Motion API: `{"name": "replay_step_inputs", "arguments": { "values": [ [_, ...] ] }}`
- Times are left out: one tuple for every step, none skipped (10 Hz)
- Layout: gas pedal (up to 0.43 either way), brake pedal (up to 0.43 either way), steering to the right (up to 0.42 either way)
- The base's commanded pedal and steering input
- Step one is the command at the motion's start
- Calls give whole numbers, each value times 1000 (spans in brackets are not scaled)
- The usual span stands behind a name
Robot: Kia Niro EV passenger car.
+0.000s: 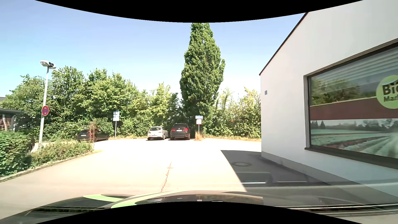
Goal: Follow the waypoints while adhering to traffic rules and regulations
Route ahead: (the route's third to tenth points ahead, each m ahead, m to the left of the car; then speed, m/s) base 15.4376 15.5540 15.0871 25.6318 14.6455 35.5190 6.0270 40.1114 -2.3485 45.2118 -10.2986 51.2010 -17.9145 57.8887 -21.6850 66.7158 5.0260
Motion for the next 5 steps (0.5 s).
{"name": "replay_step_inputs", "arguments": {
  "values": [
    [0,0,9],
    [0,0,7],
    [0,0,4],
    [0,12,-1],
    [0,85,-7]
  ]
}}
